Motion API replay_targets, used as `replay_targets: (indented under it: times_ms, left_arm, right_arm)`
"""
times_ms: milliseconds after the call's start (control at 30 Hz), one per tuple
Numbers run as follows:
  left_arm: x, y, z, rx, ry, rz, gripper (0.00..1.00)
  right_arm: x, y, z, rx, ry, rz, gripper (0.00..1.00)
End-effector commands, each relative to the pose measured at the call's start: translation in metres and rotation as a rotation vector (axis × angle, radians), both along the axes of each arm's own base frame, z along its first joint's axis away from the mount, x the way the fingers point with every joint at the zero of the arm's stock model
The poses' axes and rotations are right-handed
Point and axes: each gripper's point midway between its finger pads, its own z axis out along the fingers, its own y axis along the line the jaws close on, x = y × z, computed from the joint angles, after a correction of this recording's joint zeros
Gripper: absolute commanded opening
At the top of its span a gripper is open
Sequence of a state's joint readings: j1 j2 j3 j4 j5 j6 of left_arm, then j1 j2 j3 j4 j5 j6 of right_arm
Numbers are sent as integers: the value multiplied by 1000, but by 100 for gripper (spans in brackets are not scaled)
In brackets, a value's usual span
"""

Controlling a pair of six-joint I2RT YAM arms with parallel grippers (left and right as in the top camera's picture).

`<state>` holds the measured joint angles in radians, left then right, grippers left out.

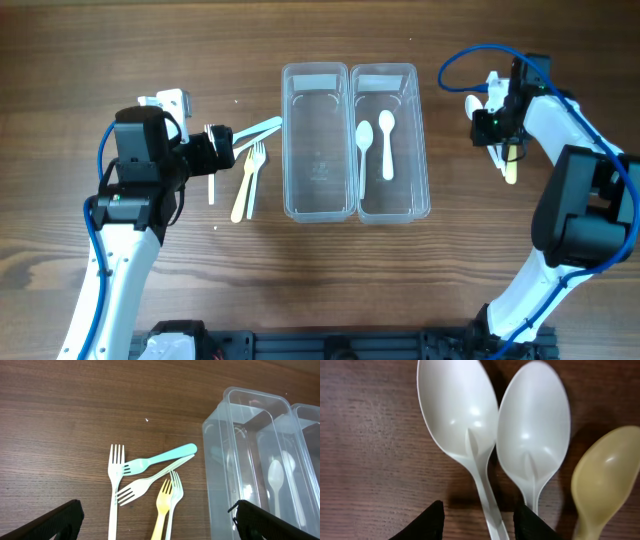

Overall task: Pack container
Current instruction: 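Return the right gripper to the spoons and grasp white spoons, then place the white spoons into the right container and open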

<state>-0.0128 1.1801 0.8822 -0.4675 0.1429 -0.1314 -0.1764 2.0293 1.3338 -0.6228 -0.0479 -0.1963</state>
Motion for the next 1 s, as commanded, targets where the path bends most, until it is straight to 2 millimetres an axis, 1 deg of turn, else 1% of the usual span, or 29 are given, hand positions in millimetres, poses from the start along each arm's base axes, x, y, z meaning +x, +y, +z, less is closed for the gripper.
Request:
replay_targets:
  times_ms: [0,67,133,167,333,433,500,533,600,700,800,900,967]
  left_arm:
    - [5,3,9,20,-24,-7,100]
    - [5,3,9,20,-25,-7,100]
    - [5,3,9,20,-25,-7,100]
    - [5,3,9,20,-25,-7,100]
    - [5,3,9,20,-25,-7,100]
    - [5,3,9,20,-25,-7,100]
    - [5,3,9,20,-25,-7,100]
    - [5,3,9,20,-25,-7,100]
    - [5,3,9,20,-24,-7,100]
    - [5,3,9,20,-24,-7,100]
    - [5,3,9,20,-24,-7,100]
    - [5,3,9,20,-24,-7,100]
    - [5,3,9,20,-25,-7,100]
  right_arm:
    - [-2,4,-5,15,8,17,44]
    - [-2,5,-5,17,9,10,36]
    - [-4,5,-6,19,20,9,25]
    - [-6,5,-7,19,26,9,23]
    - [-10,3,-8,16,45,-39,21]
    - [-15,4,-9,18,67,-39,16]
    - [-19,4,-9,24,82,-55,9]
    - [-20,5,-9,27,86,-67,8]
    - [-20,8,-8,36,86,-101,5]
    - [-16,17,-1,53,73,-95,4]
    - [-7,32,20,84,41,-62,4]
    - [9,59,60,135,-32,-2,4]
    - [19,82,97,158,-100,42,4]
